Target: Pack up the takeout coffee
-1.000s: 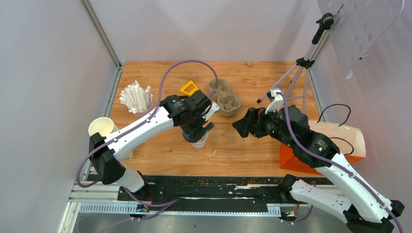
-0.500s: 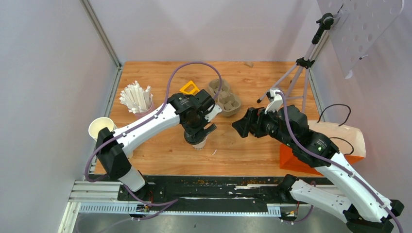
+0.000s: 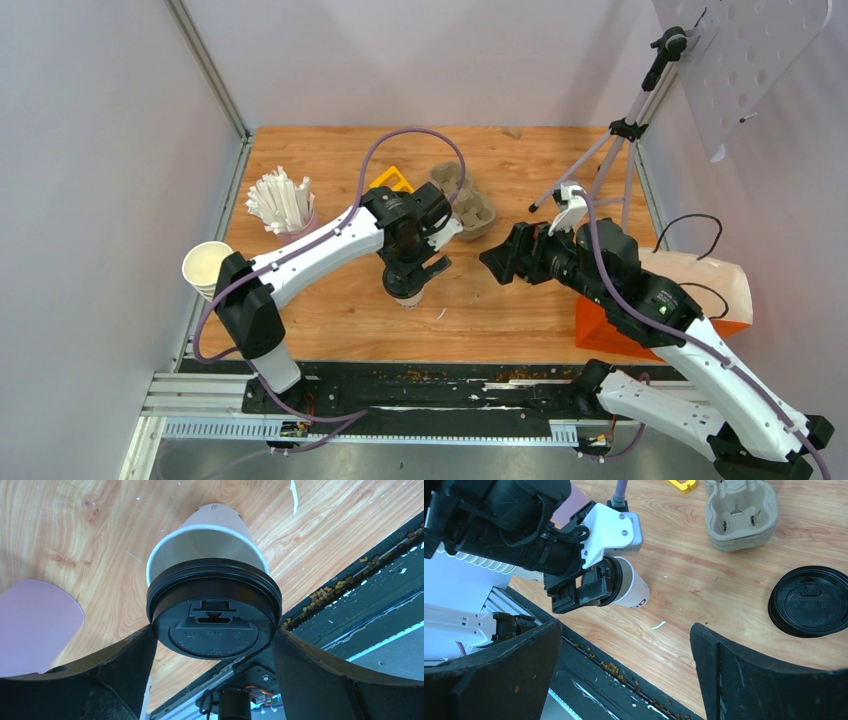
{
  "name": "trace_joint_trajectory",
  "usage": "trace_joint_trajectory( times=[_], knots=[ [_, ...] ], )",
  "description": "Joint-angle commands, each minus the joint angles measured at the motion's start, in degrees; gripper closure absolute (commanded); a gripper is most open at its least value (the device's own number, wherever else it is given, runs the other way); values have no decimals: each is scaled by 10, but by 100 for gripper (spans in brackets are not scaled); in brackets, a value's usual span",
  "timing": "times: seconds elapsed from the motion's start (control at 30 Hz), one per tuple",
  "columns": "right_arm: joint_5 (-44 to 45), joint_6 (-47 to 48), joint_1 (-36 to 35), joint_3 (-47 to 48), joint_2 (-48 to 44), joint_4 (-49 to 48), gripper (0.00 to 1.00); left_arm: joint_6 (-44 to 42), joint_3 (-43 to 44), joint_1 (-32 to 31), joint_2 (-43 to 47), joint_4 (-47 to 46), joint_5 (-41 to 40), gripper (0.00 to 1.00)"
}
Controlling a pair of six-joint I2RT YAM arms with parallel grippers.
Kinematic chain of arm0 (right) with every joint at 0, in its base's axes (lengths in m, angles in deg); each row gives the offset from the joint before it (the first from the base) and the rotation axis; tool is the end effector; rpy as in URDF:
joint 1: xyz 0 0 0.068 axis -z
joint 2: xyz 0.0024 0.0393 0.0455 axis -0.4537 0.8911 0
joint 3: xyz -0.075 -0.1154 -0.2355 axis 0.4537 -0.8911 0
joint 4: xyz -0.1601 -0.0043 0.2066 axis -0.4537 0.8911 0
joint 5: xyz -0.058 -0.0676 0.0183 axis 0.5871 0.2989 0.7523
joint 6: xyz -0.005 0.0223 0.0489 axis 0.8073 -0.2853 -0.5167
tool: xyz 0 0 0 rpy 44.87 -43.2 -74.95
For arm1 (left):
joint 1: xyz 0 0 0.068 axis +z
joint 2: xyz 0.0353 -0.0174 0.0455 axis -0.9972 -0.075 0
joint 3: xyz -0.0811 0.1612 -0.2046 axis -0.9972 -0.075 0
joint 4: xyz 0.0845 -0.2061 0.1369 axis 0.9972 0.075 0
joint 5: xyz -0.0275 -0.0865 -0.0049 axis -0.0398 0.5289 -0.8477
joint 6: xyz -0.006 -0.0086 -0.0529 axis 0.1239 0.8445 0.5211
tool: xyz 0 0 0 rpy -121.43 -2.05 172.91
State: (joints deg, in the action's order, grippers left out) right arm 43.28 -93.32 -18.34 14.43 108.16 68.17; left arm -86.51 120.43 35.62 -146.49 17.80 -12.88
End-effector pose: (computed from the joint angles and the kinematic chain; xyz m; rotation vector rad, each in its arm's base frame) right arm 0.1074 0.1043 0.3880 -0.2530 2.0340 0.7361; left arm 0.2085 -0.2471 0.2999 1.2395 2.6226 -0.1011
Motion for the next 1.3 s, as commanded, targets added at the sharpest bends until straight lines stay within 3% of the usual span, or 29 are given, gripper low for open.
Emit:
trace_joint_trajectory(
  times=[0.0, 0.37, 0.8, 0.97, 1.1, 1.27],
  knots=[
    [6, 10, -2, 7, -10, -9, 0, -13, 25, 3, -8, 12, 4, 10],
    [10, 16, -2, 5, -16, -7, 0, -18, 28, 3, -30, 4, 6, 9],
    [-8, 19, -2, -6, -12, -16, 1, -14, 85, 4, -28, 10, -14, 18],
    [-68, 38, -3, -36, 2, -67, 5, 5, 105, 5, 9, 4, -74, 16],
    [-111, 44, -14, -56, 34, -100, 10, 34, 137, 13, 69, -16, -132, 9],
    [-86, 59, -89, -55, 108, -113, 15, 60, 188, 20, 151, -34, -223, 0]
  ],
)
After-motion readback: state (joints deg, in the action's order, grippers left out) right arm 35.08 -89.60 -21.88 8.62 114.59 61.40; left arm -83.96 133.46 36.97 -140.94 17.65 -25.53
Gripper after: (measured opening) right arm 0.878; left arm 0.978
